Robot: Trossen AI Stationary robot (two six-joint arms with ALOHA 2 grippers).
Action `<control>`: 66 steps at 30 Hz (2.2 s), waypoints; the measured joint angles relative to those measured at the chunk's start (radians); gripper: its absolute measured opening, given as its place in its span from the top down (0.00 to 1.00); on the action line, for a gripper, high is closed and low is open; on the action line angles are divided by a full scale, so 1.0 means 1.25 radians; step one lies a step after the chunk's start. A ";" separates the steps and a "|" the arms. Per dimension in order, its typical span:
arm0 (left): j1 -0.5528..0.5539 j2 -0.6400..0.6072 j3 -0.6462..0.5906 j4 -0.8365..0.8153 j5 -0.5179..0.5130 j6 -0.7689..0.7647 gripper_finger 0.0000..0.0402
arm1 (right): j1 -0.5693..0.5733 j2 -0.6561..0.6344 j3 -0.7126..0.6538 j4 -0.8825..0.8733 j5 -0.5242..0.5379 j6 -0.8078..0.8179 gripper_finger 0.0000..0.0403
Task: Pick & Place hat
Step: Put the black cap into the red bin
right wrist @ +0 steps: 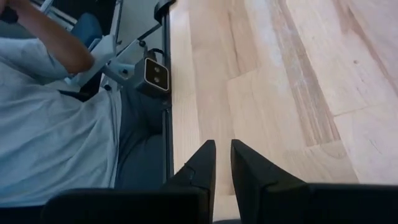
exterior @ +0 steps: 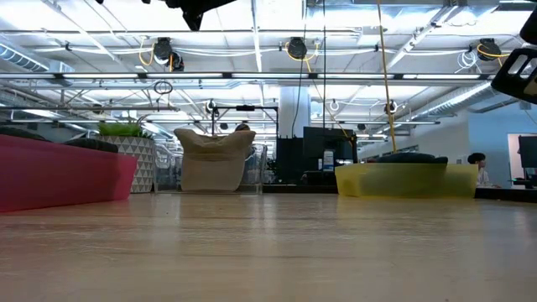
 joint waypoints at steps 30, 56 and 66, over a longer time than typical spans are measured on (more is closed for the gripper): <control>-0.014 -0.095 0.000 -0.121 0.000 0.042 0.73 | 0.070 -0.022 0.000 -0.120 -0.267 0.464 0.74; -0.014 -0.095 0.000 -0.156 -0.025 0.042 0.73 | 0.109 -0.044 0.000 -0.325 -0.248 0.526 0.76; -0.014 -0.095 0.000 -0.159 -0.044 0.046 0.73 | 0.129 -0.031 0.000 -0.267 -0.202 0.501 0.76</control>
